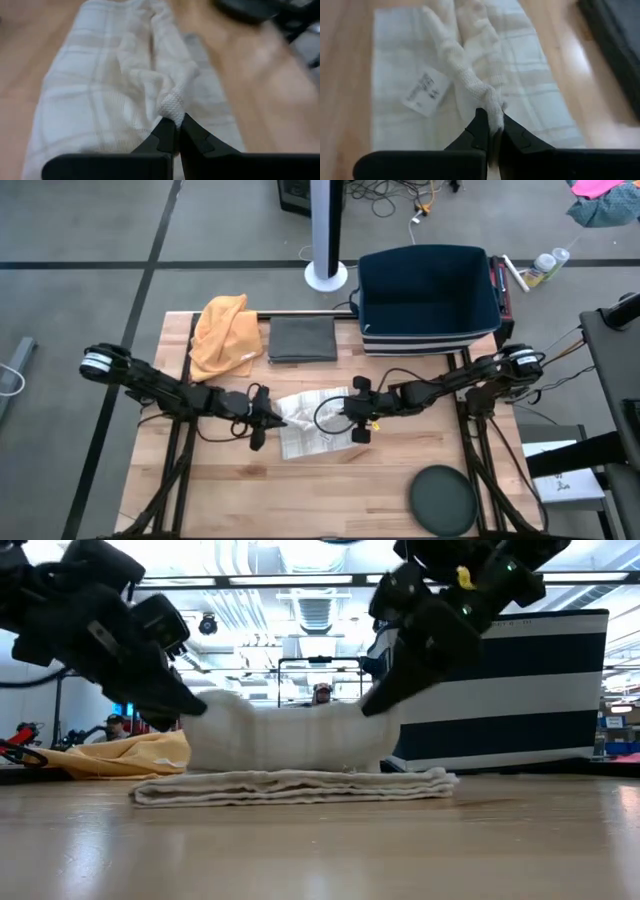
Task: Fold kitchen towel into neat rectangle
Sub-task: Fold the white patterned towel
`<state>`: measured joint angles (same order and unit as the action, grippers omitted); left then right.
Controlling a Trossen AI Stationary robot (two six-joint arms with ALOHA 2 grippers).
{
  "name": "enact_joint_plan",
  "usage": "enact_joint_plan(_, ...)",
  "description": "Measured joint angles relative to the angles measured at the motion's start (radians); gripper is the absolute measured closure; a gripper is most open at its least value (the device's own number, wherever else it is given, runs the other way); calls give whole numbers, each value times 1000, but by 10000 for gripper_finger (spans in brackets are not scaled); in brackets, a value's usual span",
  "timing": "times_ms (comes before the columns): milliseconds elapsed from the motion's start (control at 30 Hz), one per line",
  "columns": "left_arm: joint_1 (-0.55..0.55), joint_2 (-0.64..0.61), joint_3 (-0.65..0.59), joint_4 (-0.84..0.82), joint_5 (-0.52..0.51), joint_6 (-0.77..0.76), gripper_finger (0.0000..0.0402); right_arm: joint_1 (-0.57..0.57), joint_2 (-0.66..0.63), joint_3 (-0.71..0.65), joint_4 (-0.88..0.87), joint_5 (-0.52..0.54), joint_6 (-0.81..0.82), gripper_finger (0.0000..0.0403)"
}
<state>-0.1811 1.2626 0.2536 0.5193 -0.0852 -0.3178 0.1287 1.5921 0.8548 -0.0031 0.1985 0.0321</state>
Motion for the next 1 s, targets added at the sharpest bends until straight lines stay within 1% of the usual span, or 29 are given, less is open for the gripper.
enact_joint_plan(67,0,15,8,1,-28,55,401,0,0,1,44,4,-24,394)
enact_joint_plan(133,-1,23,16,4,-30,108,401,0,3,1,40,5,-26,394)
enact_joint_plan(300,-16,4,36,-43,-29,146,401,11,2,1,32,3,-21,394)
enact_joint_plan(433,-47,-35,61,-210,-27,163,401,21,6,1,-3,1,-24,394)
enact_joint_plan(533,-59,-76,97,-362,-33,135,401,27,-4,3,-10,4,-33,394)
enact_joint_plan(633,-60,-120,136,-441,-31,138,401,29,-20,13,-14,9,-62,394)
enact_joint_plan(800,-61,-155,190,-493,4,167,401,26,-30,25,-14,13,-55,394)
enact_joint_plan(1000,-61,-140,192,-500,21,153,401,52,-1,19,-30,4,6,394)
